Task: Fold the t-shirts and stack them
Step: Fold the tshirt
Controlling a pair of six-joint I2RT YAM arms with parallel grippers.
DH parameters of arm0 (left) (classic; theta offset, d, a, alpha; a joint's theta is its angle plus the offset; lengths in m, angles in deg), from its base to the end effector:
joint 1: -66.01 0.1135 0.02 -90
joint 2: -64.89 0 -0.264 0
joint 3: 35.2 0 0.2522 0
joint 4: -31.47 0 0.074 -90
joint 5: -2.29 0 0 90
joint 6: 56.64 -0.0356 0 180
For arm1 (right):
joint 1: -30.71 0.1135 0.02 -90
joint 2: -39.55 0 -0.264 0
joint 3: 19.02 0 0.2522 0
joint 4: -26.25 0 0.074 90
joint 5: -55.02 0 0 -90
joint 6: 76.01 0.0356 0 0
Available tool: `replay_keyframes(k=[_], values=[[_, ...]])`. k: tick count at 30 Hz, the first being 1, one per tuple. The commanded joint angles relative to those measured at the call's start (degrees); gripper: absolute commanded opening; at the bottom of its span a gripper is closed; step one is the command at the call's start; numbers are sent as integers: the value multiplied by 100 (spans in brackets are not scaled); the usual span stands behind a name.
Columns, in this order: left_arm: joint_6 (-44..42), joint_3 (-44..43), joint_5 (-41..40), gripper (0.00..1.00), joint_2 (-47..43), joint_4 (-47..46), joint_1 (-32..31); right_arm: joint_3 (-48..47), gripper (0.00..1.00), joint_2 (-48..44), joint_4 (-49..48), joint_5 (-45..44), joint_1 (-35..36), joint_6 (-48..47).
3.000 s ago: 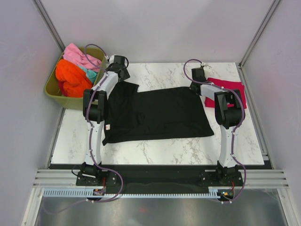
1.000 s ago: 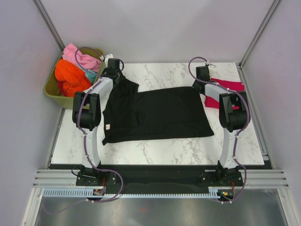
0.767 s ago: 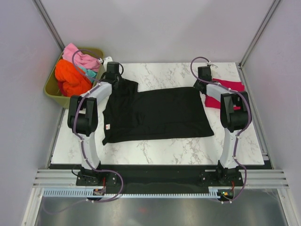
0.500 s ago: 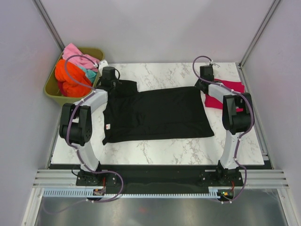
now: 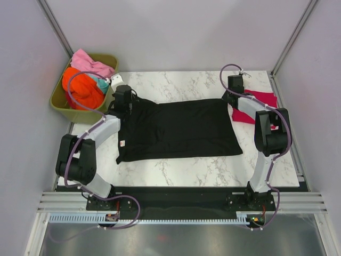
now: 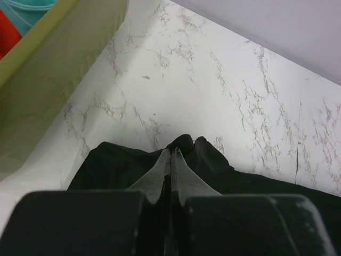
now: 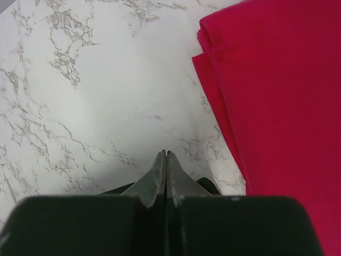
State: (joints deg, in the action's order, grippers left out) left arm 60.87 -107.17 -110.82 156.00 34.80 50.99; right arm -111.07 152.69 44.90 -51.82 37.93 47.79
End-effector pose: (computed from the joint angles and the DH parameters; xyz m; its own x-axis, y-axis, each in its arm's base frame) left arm 0.3533 -0.0803 0.2540 -0.2757 -0.3659 -0.8889 -0.2698 0.9170 -0.2938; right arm 0.4399 0.0453 0.1964 -0.4710 0.4770 -0.7420 0.4365 0.8570 0.2739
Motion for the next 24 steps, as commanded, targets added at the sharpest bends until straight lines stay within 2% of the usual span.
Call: replay_keyframes(k=[1,13,24], values=[[-246,257,-509,2,-470,-442,-70,137,0,-407,-67,-153,-28,100],[-114,1277,-791,2,-1420,-565,-202,612,0,-820,-102,-206,-28,127],[-202,1708,-1090,2,-2097,-346,-712,1060,0,-1215,-137,-372,-28,188]])
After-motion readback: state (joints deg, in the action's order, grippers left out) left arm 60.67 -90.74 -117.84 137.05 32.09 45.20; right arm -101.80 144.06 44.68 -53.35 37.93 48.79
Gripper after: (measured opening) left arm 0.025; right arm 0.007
